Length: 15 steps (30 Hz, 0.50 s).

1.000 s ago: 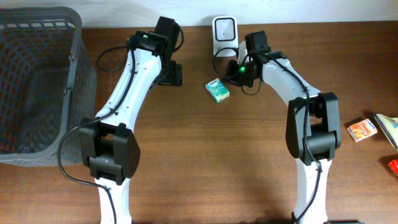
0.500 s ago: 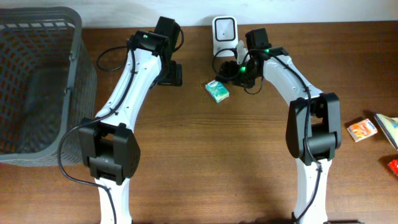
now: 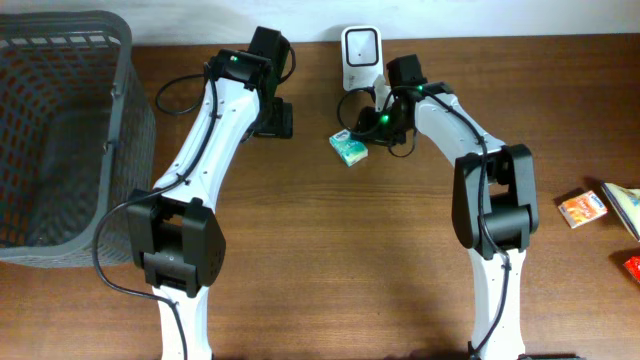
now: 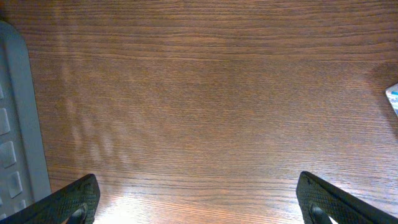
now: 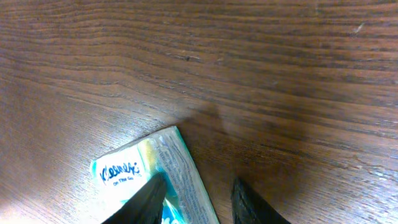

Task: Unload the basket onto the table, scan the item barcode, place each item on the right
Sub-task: 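Lower the right gripper and grasp the teal pack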

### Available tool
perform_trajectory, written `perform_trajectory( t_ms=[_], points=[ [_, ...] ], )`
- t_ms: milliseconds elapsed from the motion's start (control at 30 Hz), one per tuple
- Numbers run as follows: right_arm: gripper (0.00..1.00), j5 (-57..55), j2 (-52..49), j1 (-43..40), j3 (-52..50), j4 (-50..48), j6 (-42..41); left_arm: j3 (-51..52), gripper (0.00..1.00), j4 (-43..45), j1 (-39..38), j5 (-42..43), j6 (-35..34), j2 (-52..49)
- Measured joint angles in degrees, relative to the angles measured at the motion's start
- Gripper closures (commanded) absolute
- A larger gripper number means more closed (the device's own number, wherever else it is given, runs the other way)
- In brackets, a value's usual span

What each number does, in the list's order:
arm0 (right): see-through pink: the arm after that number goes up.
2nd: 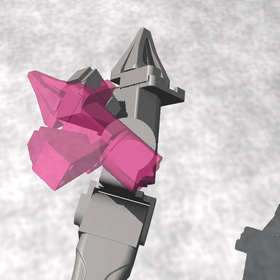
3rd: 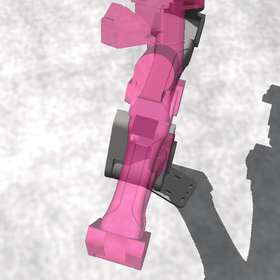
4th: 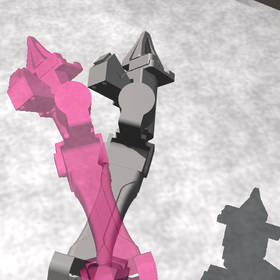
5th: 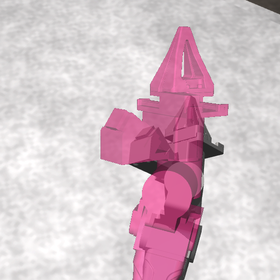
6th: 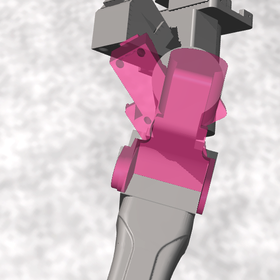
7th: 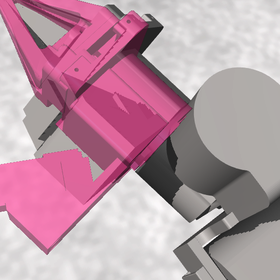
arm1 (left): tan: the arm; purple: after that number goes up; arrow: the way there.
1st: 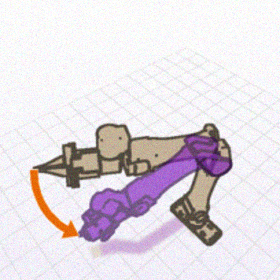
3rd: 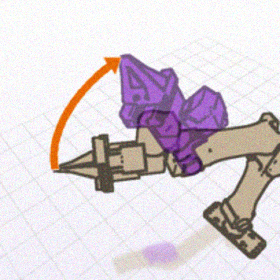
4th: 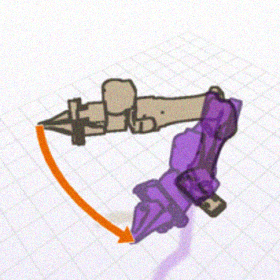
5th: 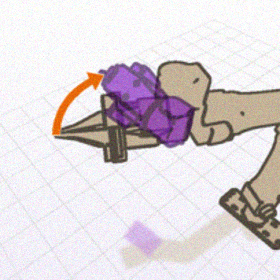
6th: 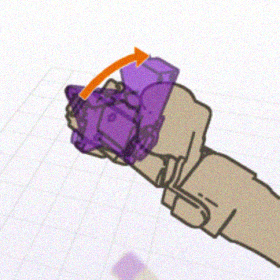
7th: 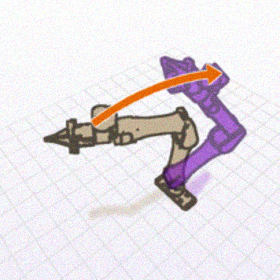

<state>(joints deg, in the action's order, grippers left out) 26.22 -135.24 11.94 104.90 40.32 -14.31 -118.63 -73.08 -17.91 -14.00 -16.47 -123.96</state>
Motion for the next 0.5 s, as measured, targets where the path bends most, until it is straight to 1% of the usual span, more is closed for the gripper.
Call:
perform_trajectory(
  t_ms=[333, 400, 500],
  points=[
    [0.65, 0.52, 0.00, 1.31, 0.09, 1.84, 0.63, 0.00, 0.01, 0.00, 0.00, 0.02, 0.00, 0.00],
    [0.65, 0.66, 0.00, 1.01, 1.03, 4.92, 1.03, 0.00, 0.01, -0.02, 0.00, 0.00, 0.00, 0.00],
    [0.62, 0.61, 0.00, 0.61, 3.32, 9.20, 1.42, 0.00, 0.01, 0.00, 0.00, 0.00, 0.00, 0.00]
  ],
)
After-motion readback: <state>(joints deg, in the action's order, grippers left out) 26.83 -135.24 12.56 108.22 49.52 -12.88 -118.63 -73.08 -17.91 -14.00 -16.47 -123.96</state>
